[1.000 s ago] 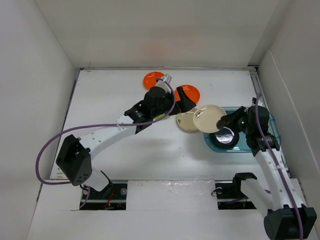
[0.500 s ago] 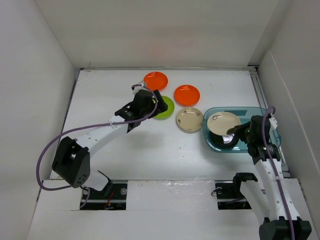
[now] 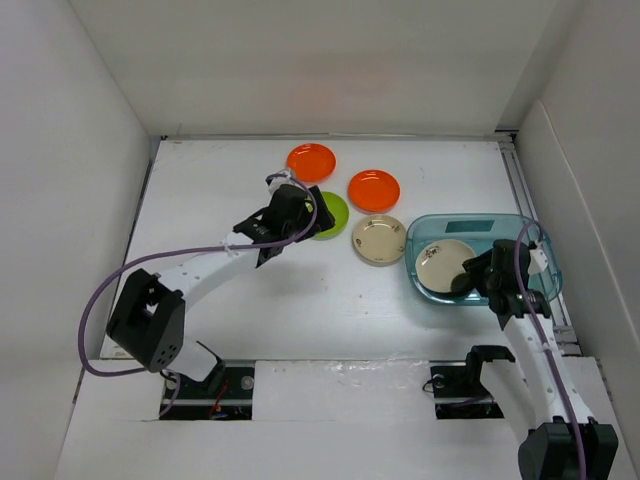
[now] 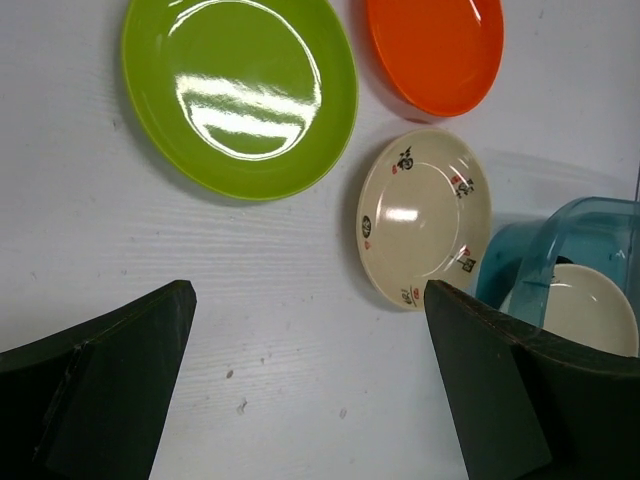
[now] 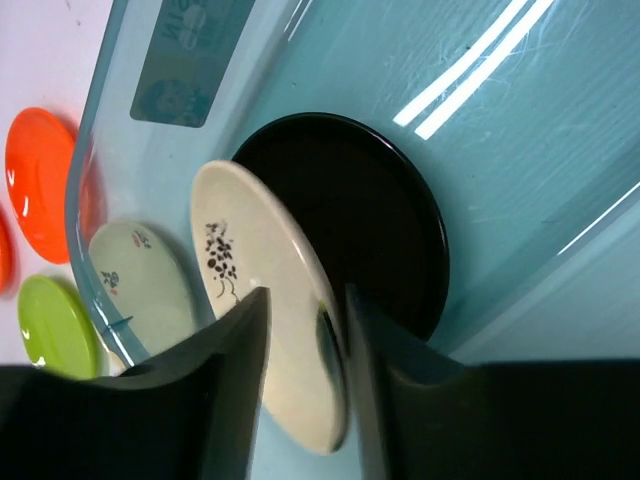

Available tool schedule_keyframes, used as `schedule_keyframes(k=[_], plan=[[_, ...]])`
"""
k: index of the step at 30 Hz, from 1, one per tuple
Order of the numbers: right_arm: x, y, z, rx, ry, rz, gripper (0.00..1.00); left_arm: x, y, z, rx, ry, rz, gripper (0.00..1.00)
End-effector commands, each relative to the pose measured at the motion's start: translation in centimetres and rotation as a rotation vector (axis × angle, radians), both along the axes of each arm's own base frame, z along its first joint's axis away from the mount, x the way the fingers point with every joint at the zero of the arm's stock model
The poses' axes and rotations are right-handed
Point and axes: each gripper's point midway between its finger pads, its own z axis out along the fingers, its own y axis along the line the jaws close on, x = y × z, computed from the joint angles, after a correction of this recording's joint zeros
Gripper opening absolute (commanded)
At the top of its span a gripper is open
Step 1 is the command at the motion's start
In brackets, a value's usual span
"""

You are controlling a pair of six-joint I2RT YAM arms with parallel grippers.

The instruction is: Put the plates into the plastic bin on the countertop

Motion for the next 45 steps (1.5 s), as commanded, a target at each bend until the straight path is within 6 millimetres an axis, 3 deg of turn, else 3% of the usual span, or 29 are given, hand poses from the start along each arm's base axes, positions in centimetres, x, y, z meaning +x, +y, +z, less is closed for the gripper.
schedule_keyframes(k=[1, 2, 5, 8, 9, 15, 21, 23, 25, 26, 29, 31, 34, 37, 39, 40, 45], plan=[[1.5, -0.4, 1.7, -0.006, -0.071, -0.014, 0.50, 0.3, -0.1, -0.8, 0.012, -0.006, -0.009, 0.99], [1.5, -0.4, 1.7, -0.006, -0.071, -0.014, 0.62, 0.0, -0.1, -1.2, 0.014, 0.006, -0.016, 0.99], [1.4, -0.2, 1.9, 0.001, -0.067, -0.005, 0.74, 0.0, -0.1, -2.3, 0.026, 0.022, -0.016, 0.99], [0.8, 0.1, 3.4, 0.007, -0.083, 0.003, 0.85, -0.5, 0.1, -3.2, 0.031, 0.039, -0.024, 0.99], [0.6, 0.1, 3.7, 0.007, -0.086, 0.003, 0.95, -0.8, 0.3, -4.1, 0.045, 0.057, -0.024, 0.99], [-0.3, -0.5, 7.7, -0.022, -0.164, -0.016, 0.97, -1.1, 0.4, -5.3, 0.046, 0.072, -0.018, 0.99], [-0.1, 4.1, 12.8, 0.063, -0.362, 0.236, 1.00, -0.3, 0.8, -6.7, 0.053, 0.093, -0.003, 0.99], [-0.6, 6.2, 14.1, 0.093, -0.423, 0.362, 0.98, 1.0, 1.2, -7.4, 0.045, 0.098, 0.019, 0.99], [-1.1, 7.2, 15.3, 0.103, -0.489, 0.417, 0.97, 2.2, 1.4, -7.7, 0.038, 0.102, 0.043, 0.99], [-1.3, 7.5, 15.1, 0.112, -0.490, 0.435, 0.95, 2.4, 1.6, -9.1, 0.036, 0.131, 0.058, 0.99], [-1.8, 8.7, 16.4, 0.111, -0.533, 0.520, 0.94, 4.2, 2.5, -10.6, 0.009, 0.149, 0.114, 0.98], [-2.1, 8.9, 17.6, 0.090, -0.560, 0.551, 0.92, 5.1, 2.6, -11.0, -0.014, 0.160, 0.149, 0.92], [-2.2, 9.0, 17.6, 0.074, -0.553, 0.570, 0.90, 5.9, 2.3, -12.4, -0.030, 0.198, 0.174, 0.86], [-2.3, 9.3, 18.0, 0.075, -0.561, 0.583, 0.89, 6.1, 2.0, -14.0, -0.028, 0.240, 0.184, 0.67], [-2.4, 9.8, 18.2, 0.081, -0.561, 0.604, 0.89, 5.8, 2.1, -14.8, -0.028, 0.276, 0.205, 0.44], [-2.2, 9.6, 18.5, 0.076, -0.561, 0.594, 0.89, 5.8, 2.1, -15.2, -0.033, 0.287, 0.216, 0.37], [-2.3, 9.7, 19.4, 0.061, -0.567, 0.595, 0.87, 5.5, 2.7, -15.6, -0.017, 0.304, 0.249, 0.12]])
